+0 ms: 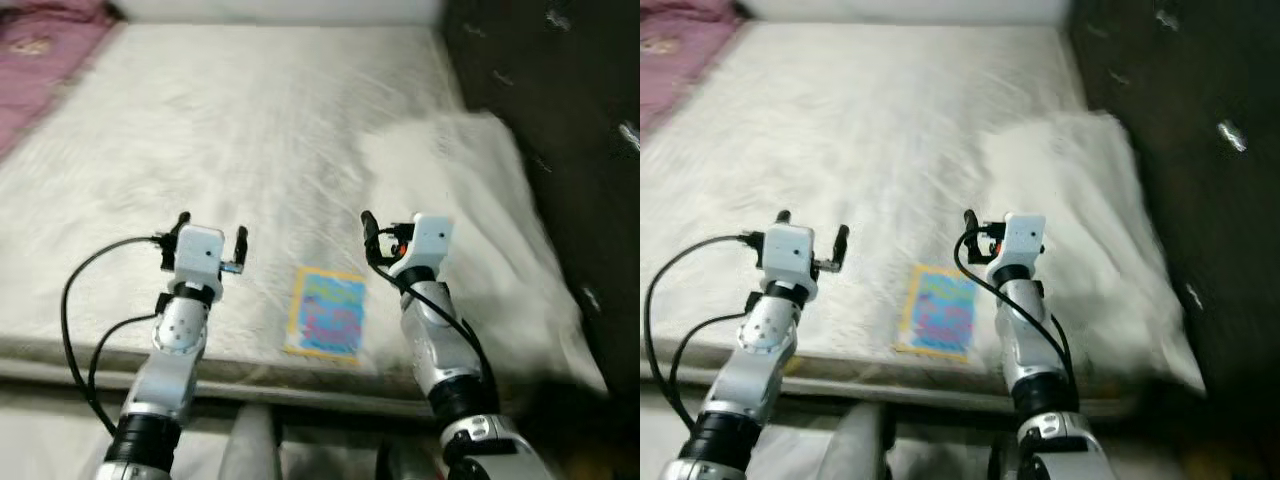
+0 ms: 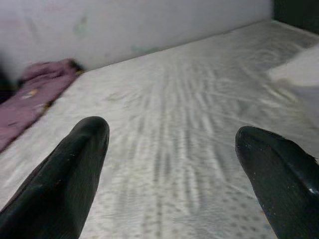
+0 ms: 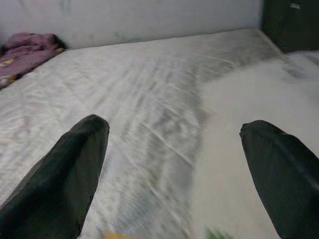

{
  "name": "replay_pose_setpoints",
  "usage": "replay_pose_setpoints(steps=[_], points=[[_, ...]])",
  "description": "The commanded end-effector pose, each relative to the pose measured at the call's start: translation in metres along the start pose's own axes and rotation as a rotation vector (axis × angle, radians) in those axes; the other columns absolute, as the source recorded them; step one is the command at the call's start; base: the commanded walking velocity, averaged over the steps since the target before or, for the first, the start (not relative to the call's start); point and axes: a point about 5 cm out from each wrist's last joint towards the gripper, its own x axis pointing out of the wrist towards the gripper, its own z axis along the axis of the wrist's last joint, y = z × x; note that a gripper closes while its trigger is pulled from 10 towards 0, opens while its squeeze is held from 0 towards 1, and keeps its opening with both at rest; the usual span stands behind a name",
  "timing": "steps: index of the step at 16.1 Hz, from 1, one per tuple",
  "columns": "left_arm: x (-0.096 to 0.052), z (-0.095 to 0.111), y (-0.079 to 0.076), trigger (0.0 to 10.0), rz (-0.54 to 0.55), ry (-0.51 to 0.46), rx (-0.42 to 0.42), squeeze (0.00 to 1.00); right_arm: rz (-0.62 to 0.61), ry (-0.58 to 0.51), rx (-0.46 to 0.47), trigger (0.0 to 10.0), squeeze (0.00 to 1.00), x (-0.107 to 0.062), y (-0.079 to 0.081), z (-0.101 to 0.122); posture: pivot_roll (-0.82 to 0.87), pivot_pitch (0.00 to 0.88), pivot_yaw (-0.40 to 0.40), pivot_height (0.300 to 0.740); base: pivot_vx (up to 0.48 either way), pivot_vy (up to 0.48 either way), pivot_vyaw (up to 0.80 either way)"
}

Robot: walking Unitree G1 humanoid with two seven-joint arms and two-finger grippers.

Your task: Clean up the room

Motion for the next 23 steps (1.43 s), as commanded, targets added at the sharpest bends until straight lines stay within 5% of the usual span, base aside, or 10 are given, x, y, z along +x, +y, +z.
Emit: replay_pose_setpoints(steps=[1,12,23], points=[[-0.005,0.000,-0.003,10.0,-0.021,-0.005,0.015,0.00,-0.011,0.010,-0.028,10.0,0.00,-0.004,-0.001,-0.004,0.12,0.000,0.034,0.719,0.000,0.000,0.00],[-0.014,-0.005,-0.030,10.0,-0.072,0.029,-0.030,0.00,-0.023,0.036,-0.125,10.0,0.00,-0.017,-0.016,-0.011,0.13,0.000,-0.026,0.740,0.000,0.000,0.00],[-0.020,-0.015,-0.031,10.0,-0.069,0.106,-0.137,0.00,-0.054,0.093,-0.114,10.0,0.00,-0.025,-0.019,-0.020,0.11,0.000,-0.025,0.740,0.000,0.000,-0.06]])
